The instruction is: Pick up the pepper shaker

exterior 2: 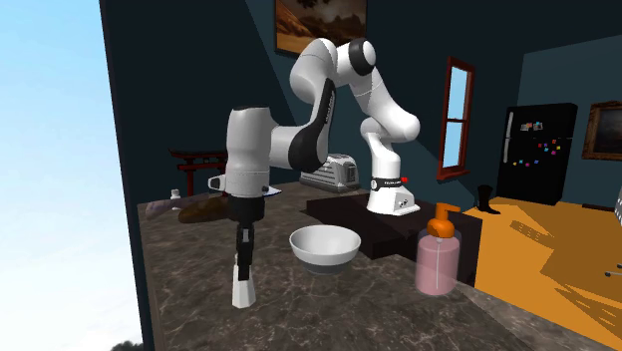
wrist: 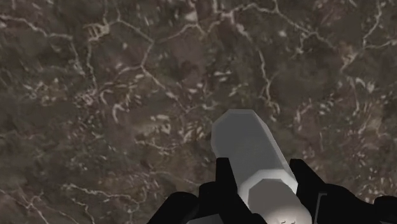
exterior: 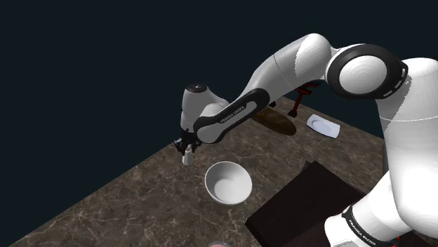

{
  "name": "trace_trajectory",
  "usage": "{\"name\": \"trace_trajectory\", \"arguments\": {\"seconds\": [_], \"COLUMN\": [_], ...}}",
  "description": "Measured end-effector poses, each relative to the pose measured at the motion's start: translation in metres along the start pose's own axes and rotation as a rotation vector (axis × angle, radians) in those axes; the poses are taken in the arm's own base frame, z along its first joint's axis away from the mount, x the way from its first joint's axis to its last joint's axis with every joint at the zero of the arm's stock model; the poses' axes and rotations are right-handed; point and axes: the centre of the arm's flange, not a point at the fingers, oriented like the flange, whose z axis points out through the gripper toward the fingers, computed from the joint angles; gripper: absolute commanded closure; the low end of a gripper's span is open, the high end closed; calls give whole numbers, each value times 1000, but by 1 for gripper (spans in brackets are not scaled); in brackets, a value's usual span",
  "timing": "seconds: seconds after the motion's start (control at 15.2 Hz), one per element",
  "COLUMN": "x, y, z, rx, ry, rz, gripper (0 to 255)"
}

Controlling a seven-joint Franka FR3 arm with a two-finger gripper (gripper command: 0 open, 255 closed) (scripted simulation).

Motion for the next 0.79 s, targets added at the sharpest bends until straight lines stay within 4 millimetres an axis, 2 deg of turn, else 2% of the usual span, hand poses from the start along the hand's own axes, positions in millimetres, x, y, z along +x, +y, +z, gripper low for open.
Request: {"name": "trace_trajectory", "arguments": {"seconds": [0.33, 0.79], "x": [1, 4], "y": [0, -3], "z": [-5, -41], "rx": [0, 0], "ry": [-1, -1], "rz": [0, 0], "gripper": [255, 255]}}
